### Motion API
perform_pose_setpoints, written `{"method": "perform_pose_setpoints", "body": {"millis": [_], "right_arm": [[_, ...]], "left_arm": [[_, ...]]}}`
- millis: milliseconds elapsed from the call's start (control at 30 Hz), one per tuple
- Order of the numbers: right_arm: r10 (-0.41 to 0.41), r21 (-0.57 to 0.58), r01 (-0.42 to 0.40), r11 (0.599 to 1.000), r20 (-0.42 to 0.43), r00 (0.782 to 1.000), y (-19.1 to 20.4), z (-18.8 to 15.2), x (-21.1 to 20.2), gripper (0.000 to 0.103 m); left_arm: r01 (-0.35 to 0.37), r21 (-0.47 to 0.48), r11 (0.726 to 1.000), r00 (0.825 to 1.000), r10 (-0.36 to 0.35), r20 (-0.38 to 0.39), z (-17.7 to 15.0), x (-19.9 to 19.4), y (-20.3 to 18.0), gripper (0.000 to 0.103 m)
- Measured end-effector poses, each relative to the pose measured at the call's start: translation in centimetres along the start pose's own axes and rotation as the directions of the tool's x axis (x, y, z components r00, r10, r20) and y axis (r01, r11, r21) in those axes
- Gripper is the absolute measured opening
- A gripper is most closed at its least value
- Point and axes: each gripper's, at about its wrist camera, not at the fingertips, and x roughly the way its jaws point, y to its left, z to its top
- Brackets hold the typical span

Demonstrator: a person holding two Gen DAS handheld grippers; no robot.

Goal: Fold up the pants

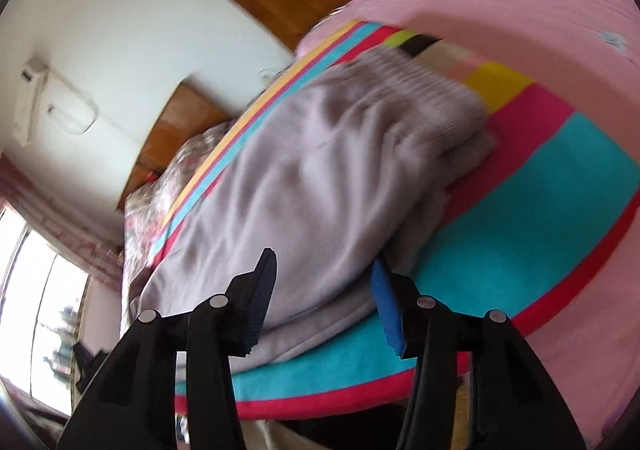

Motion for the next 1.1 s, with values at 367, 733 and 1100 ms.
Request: {"method": "perform_pose_setpoints", "body": {"millis": [367, 733, 1100], "right_arm": [[0.126, -0.01, -0.128, 0.992, -0.102, 0.987, 2.5, -2.9, 2.2, 0.044], [0.074, -0.038, -0.078, 0.996, -0.103, 0.992, 3.5, -3.0, 3.0, 0.043], [0.062, -0.077, -0.064, 0.995, -0.023, 0.998, 6.1, -1.4, -0.2, 0.008]], "left_arm": [[0.073, -0.056, 0.996, 0.997, -0.073, -0.008, -0.2, 2.3, -1.0, 0.064], [0.275, -0.146, 0.95, 0.961, -0.27, 0.05, 2.5, 3.8, 1.2, 0.047], [0.141, -0.039, 0.989, 0.983, -0.135, 0.127, 1.9, -1.6, -5.2, 0.007]]}}
